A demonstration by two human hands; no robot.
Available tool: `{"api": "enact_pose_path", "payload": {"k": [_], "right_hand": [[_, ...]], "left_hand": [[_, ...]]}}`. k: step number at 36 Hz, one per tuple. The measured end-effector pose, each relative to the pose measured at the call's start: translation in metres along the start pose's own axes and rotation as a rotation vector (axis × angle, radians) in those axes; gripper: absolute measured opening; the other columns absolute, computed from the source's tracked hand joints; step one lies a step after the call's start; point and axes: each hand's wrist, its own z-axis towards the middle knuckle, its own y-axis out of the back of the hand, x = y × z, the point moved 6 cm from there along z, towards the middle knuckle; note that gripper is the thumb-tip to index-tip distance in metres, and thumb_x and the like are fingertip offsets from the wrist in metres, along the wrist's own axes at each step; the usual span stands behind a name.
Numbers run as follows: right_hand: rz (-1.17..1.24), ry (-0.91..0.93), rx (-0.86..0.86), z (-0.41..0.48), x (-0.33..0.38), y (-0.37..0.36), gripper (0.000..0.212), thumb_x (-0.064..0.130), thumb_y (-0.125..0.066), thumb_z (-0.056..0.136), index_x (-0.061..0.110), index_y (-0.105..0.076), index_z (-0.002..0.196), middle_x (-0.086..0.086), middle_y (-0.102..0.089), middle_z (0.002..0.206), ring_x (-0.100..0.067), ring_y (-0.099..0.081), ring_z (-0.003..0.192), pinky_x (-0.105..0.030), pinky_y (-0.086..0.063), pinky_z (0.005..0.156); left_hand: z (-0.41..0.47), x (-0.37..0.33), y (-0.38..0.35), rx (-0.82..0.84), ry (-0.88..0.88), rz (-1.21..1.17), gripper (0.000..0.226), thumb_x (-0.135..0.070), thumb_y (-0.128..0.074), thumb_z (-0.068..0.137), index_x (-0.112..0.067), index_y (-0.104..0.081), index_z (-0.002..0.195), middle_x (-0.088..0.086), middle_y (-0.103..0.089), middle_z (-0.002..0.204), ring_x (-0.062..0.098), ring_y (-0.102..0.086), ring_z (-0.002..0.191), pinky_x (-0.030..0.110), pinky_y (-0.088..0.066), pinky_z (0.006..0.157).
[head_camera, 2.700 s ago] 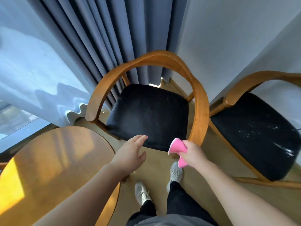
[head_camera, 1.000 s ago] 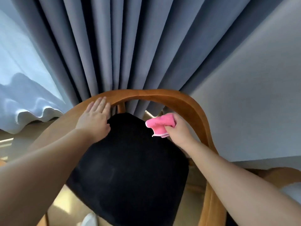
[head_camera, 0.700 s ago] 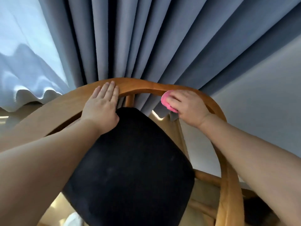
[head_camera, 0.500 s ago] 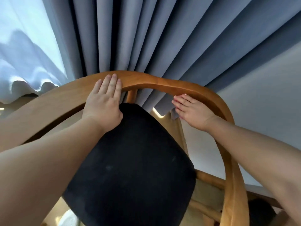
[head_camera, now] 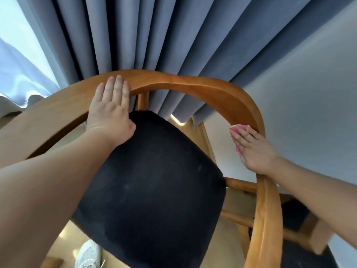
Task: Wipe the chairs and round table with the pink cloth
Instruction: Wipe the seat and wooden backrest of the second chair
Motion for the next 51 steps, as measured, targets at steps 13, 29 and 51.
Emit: {"api": "enact_pose_path", "payload": {"k": [13,29,51], "right_hand": [[-0.074,0.008,-0.005,0.007,-0.022,0.023,0.066,0.015,0.012,0.082,0.001,0.027,0.145,-0.018,0.043,0.147,-0.036,0.039,0.136,-0.051,0.028,0.109],[-0.072,-0.110,-0.240,0.088,-0.042,0.104,0.080,0.028,-0.027,0.095,0.004,0.033,0.142,-0.015,0.039,0.152,-0.036,0.036,0.139,-0.050,0.015,0.117],[0.909,-0.350,0.312,-0.085,0.035,0.025,0.026,0.018,-0.048,0.095,0.017,-0.059,0.118,-0.006,-0.054,0.129,-0.028,-0.045,0.129,-0.038,-0.037,0.110]], "left_hand": [[-0.002,0.000,0.002,0.012,-0.004,-0.011,0.091,-0.053,-0.030,0.080,-0.002,0.006,0.147,0.016,0.004,0.157,0.030,0.005,0.143,0.042,0.006,0.113],[0.005,0.001,0.001,-0.001,0.002,-0.005,0.095,-0.056,-0.027,0.077,-0.003,0.006,0.147,0.015,0.003,0.157,0.029,0.004,0.144,0.042,0.002,0.115],[-0.003,0.007,0.017,0.199,-0.089,-0.200,0.095,-0.033,-0.054,0.080,-0.005,0.006,0.148,0.013,0.012,0.156,0.025,0.011,0.144,0.039,0.004,0.117]]}}
